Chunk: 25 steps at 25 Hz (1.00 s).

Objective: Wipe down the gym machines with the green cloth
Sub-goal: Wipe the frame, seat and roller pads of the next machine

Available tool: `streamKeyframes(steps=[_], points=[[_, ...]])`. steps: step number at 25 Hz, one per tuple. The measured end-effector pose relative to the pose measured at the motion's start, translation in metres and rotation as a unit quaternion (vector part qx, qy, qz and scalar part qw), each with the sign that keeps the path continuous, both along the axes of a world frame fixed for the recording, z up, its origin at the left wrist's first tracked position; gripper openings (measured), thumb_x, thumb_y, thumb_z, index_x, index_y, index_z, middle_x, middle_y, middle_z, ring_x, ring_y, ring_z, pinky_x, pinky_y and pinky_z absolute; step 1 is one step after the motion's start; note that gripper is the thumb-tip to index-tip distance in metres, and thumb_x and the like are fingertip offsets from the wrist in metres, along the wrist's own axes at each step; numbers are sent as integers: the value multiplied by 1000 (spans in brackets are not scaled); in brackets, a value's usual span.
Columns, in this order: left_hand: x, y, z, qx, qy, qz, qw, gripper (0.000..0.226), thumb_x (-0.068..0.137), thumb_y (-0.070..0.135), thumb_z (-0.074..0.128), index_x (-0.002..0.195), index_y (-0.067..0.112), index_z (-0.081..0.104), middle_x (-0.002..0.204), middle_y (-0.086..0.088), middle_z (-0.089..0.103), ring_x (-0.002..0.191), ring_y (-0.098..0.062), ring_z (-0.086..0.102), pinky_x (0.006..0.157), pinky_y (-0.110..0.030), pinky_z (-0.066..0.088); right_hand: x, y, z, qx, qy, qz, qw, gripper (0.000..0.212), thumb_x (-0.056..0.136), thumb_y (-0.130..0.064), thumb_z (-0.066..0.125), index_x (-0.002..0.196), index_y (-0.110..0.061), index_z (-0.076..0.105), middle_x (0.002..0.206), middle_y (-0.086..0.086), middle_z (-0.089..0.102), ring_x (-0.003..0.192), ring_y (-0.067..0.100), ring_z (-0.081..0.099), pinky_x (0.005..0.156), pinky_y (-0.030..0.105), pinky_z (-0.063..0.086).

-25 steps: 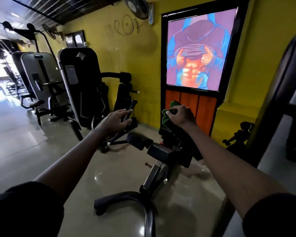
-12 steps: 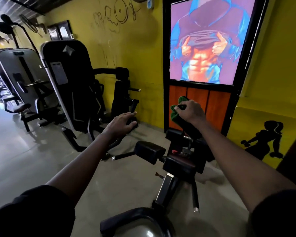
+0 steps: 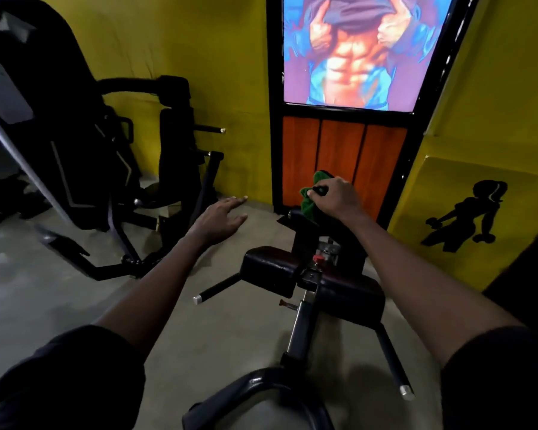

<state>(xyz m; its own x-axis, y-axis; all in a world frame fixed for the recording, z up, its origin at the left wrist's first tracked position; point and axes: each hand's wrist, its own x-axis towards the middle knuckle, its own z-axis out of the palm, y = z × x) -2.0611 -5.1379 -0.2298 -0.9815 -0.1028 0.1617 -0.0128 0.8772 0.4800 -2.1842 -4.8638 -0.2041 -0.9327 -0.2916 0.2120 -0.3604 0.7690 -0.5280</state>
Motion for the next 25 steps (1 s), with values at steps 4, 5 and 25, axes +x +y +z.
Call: streamKeyframes(steps=[4,5,25], points=[[-45,-15,-42,20,-20,-41,999,53,98,36,58,149,28,44,152,-5,46,143,-20,37,113,-35,31,-10,-13,-35,41,-23,-30,998,34,92,-44,65,112,-18,74,114,13,63,106,32,62,79,33,48],[-57,-14,-52,29,-26,-49,998,53,98,37,58,148,30,44,151,-4,46,143,-20,38,113,-34,31,-13,-12,-46,48,-36,-42,997,34,91,-44,65,111,-18,74,114,13,64,106,31,62,80,34,49],[-190,106,-284,-39,-279,-302,911,57,97,39,55,151,25,40,147,-7,51,132,-28,50,107,-39,38,-60,50,-303,204,-253,-153,933,46,97,-51,51,131,-22,60,134,14,50,125,36,45,102,49,39]])
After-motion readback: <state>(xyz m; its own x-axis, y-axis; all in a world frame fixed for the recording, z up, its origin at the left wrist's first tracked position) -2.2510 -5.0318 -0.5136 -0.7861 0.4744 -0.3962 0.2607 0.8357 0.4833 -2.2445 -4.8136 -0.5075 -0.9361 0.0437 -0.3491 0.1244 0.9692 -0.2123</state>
